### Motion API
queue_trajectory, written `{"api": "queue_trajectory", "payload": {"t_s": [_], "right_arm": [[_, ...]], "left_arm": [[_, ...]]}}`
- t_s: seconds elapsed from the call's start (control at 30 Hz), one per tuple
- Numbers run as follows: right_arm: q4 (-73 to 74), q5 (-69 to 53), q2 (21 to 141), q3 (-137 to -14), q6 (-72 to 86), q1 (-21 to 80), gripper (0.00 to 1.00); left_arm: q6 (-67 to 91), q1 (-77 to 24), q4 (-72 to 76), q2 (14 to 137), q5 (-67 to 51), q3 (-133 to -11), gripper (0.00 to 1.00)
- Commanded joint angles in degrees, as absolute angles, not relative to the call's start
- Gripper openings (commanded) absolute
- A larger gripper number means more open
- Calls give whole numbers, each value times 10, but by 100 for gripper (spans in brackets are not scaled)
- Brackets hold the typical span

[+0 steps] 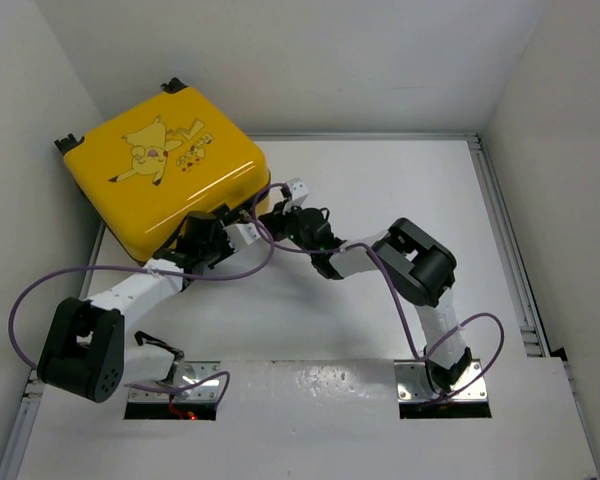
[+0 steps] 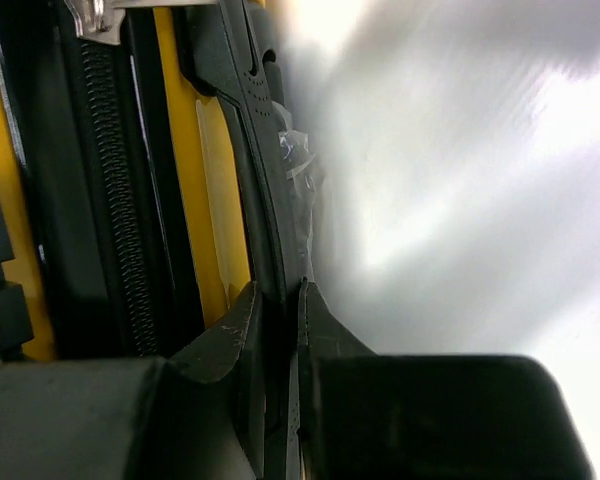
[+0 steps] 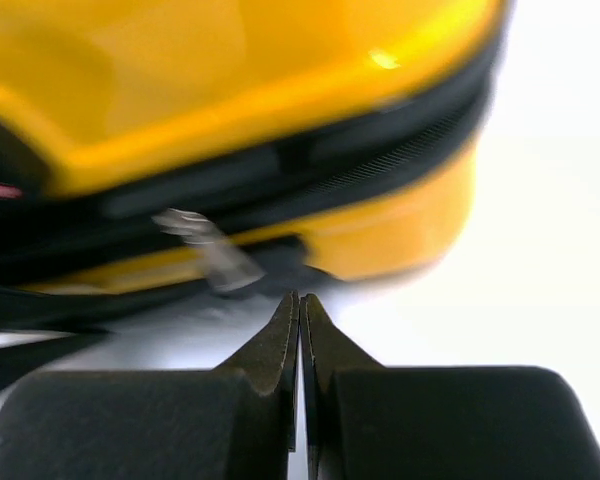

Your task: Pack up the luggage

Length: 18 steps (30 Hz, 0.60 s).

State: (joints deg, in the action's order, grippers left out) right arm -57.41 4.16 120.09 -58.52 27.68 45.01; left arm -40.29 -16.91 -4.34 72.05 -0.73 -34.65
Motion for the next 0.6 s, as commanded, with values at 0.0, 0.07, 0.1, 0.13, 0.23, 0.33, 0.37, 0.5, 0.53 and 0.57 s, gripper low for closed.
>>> {"api": "queue_trajectory", "payload": {"t_s": [0.0, 0.07, 0.1, 0.13, 0.23, 0.33, 0.37, 0.5, 0.53, 0.57], "right_arm": [[-558, 54, 1216, -598, 238, 442, 0], [-559, 56, 1216, -597, 236, 438, 0], [-558, 57, 1216, -596, 235, 438, 0], [-556, 60, 1217, -594, 234, 433, 0], [-555, 61, 1216, -587, 225, 423, 0], [-559, 40, 1213, -579, 231, 411, 0], [-575, 21, 1208, -570, 237, 405, 0], [-631, -123, 1193, -556, 284, 400, 18], [-629, -140, 1190, -558, 304, 403, 22], [-631, -140, 1191, -563, 310, 413, 28]], "left_arm": [[-483, -136, -206, 723, 7, -314, 0], [-521, -117, -215, 715, -5, -308, 0], [-533, -109, -222, 707, -5, -308, 0], [-560, -101, -231, 701, -14, -308, 0], [-593, -70, -244, 686, -31, -303, 0], [-619, -45, -244, 679, -36, -298, 0], [-625, -40, -252, 679, -41, -303, 0], [-625, -8, -258, 679, -85, -309, 0], [-625, -8, -258, 679, -94, -315, 0], [-625, 3, -270, 679, -119, -324, 0]]}}
